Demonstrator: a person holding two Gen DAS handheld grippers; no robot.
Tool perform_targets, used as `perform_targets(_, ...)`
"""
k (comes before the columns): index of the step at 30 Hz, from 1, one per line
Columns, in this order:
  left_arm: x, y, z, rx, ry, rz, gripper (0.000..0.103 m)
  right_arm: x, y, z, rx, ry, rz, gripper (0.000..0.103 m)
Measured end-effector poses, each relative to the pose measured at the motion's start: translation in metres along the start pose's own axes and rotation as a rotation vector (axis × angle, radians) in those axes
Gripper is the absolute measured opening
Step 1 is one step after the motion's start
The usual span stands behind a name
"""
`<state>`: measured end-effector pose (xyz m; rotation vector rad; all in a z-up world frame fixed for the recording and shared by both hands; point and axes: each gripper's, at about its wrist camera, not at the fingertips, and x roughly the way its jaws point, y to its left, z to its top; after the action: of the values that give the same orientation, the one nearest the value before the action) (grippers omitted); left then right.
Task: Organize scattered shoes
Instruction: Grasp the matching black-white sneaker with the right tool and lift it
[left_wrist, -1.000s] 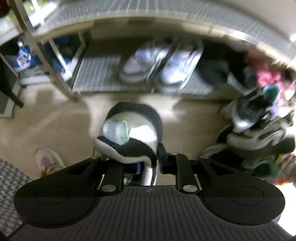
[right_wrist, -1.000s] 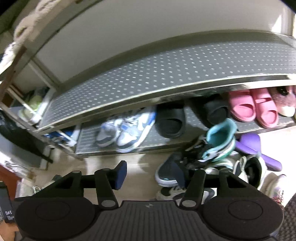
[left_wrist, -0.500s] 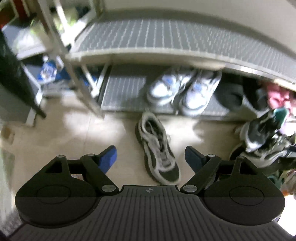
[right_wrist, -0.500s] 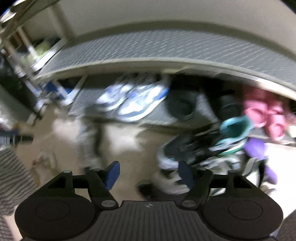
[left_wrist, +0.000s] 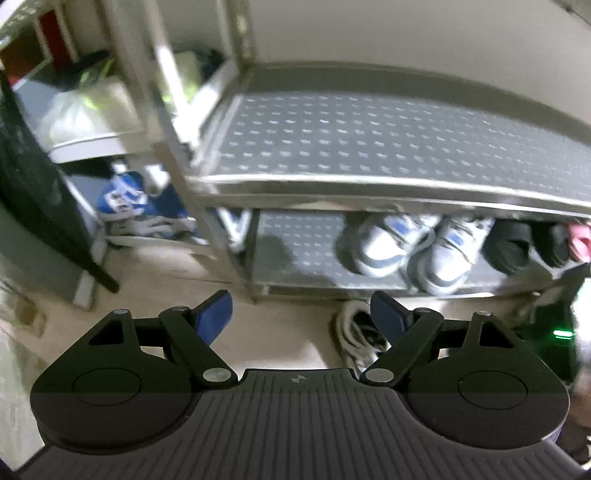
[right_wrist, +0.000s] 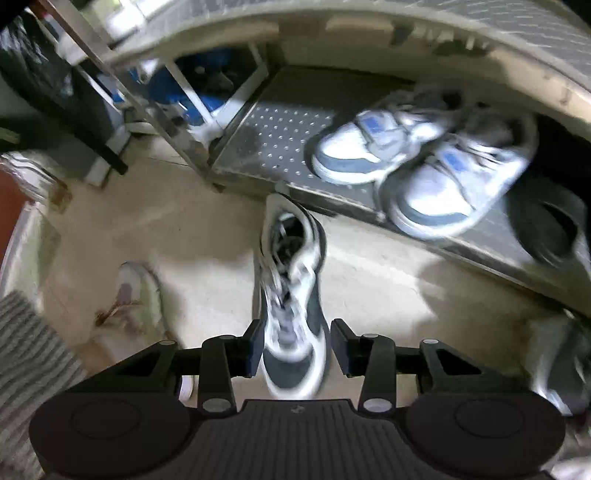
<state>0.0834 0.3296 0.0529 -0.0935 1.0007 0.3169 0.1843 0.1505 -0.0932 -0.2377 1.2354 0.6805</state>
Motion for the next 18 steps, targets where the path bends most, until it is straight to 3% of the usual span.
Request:
perform_targets(7,0.0,0.019,0.0,0.001,0.004,-0.005,0.087,0.084,-0.01,0.052,0.188,0.061,-0.001,0.04)
perform_targets(13,0.002,0.033,-0.003,-0.003,0.0,0.022,0.088,0.147,-0.011,0.041,0.231,0.192,-0.139,0.037)
perform_targets(14,0.002,0.037,-0.003,-0.013,-0.002,0.03,0.088,0.15,-0.015,0.036,0.288,0.193,-0.13,0.034)
perform_targets(16,0.002,0.042,-0.004,-0.032,-0.002,0.04,0.089,0.148,-0.034,0.019,0.614,0.151,-0.036,0.03)
perform_targets(18,0.002,0.044,-0.004,-0.046,0.002,0.041,0.089,0.146,-0.033,0.013,0.698,0.14,-0.013,0.031)
